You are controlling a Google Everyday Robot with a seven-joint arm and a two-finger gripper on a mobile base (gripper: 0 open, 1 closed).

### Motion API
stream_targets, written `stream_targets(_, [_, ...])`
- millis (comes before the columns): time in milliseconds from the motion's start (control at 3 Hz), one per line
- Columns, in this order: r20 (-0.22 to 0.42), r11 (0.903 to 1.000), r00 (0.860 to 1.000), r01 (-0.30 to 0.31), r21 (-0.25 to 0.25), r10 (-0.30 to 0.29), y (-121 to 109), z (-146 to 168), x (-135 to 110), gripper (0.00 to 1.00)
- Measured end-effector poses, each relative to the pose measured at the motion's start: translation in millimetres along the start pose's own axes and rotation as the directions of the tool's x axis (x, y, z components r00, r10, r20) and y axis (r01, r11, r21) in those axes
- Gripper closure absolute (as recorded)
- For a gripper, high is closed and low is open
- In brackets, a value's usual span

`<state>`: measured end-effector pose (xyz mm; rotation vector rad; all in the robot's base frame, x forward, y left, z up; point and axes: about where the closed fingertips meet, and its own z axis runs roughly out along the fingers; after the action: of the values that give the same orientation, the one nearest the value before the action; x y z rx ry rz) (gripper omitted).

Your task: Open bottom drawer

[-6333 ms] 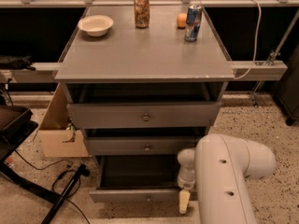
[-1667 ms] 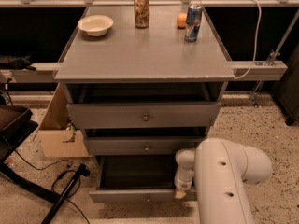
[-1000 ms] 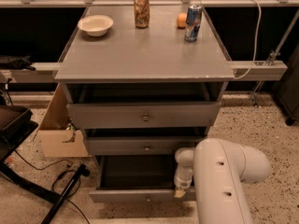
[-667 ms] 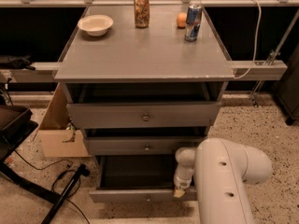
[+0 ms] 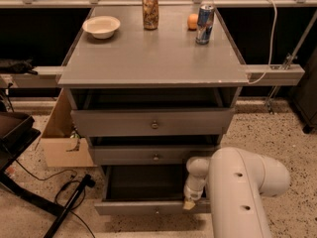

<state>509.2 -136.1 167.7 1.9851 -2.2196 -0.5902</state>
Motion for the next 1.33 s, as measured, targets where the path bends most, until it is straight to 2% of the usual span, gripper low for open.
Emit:
stream_targets(667, [0.007,0.9999,1.0,-0.006,-0.008,0.006,2.0,0.7,-1.4,1.0])
stream_targets(1000, [0.033,0.9996,0.999,-0.027,0.0,0.027,1.2,-3.3,-7.4,1.0])
stream_targets(1333, [0.033,0.9996,0.999,-0.027,-0.001,0.027,1.1,-3.2,-7.4,0.85])
